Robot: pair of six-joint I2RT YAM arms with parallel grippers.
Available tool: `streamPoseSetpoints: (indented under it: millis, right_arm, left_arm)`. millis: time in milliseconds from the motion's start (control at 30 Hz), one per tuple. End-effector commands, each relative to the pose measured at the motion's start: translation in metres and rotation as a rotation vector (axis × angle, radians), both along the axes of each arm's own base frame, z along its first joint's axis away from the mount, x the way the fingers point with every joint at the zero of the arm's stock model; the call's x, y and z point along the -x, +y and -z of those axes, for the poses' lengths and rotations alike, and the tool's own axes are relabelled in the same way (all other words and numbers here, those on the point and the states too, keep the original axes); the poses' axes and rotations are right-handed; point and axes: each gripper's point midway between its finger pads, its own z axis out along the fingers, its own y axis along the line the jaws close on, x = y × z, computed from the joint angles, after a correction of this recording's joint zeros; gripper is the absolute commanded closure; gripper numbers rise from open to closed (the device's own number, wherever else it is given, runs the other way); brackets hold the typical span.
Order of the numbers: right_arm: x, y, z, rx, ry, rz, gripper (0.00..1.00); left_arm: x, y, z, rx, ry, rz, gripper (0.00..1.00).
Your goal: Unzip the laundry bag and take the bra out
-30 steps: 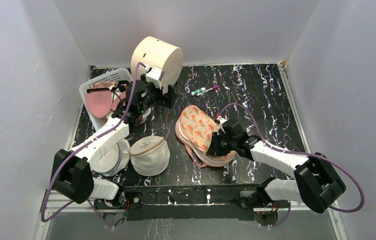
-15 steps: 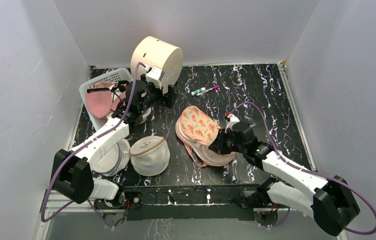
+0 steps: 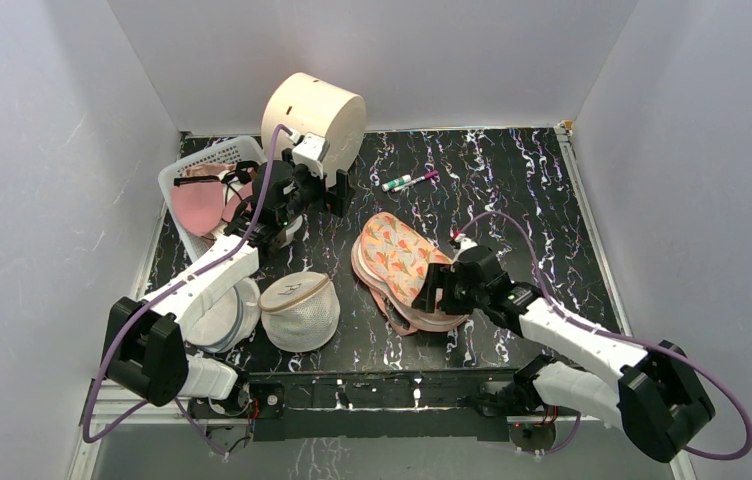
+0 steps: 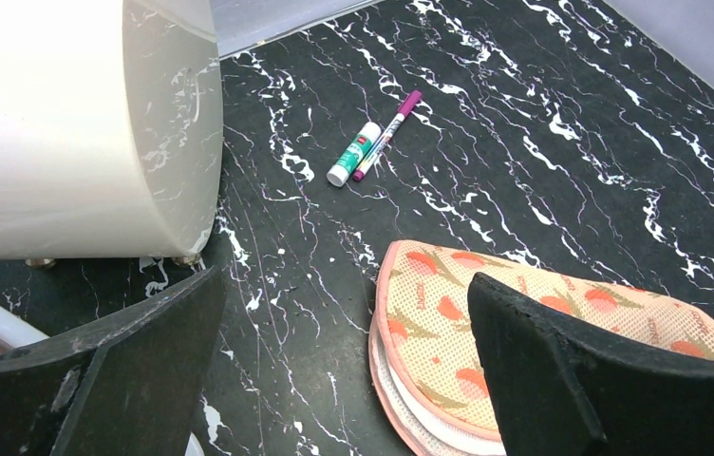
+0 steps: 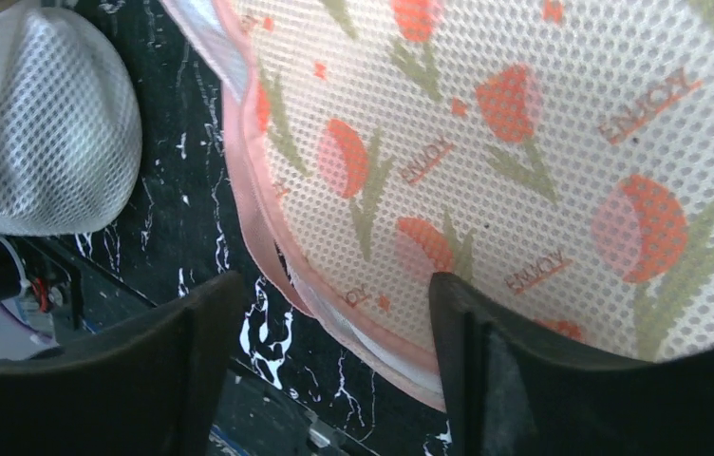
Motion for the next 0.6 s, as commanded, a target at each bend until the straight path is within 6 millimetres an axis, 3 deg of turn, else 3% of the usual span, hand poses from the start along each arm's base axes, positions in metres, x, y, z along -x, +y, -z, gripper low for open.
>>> streamPoseSetpoints:
  millis: [0,67,267,400,567]
  right_arm:
    - [-0.029,0.01,-0.072,-0.132,-0.217,0.047,0.18]
    - [-0.036,0.001,-0.087,-0.135,-0.291,0.101,0.06]
    - [-0.059,-0.045,-0.093,0.121,-0.348,0.259,0.02]
    - [-0.079,-0.084,-0.134,0.252,-0.467,0.418,0.02]
    - [-0.091,-0.106,-0.198,0.314,-0.587,0.507,0.02]
  left_arm:
    - [-0.003,-0.002,-0.004,0.002,-0.019,0.004,0.02]
    - [-0.003,-0.002,-0.003,0.002,-0.018,0.004,0.01]
    - [-0.002,0.001,0.004,0.012,0.001,-0.025,0.02]
    - [-0.004,0.01,0.005,0.007,0.005,-0.08,0.02]
    - [-0.008,0.031,0.001,-0.018,0.008,-0.179,0.01]
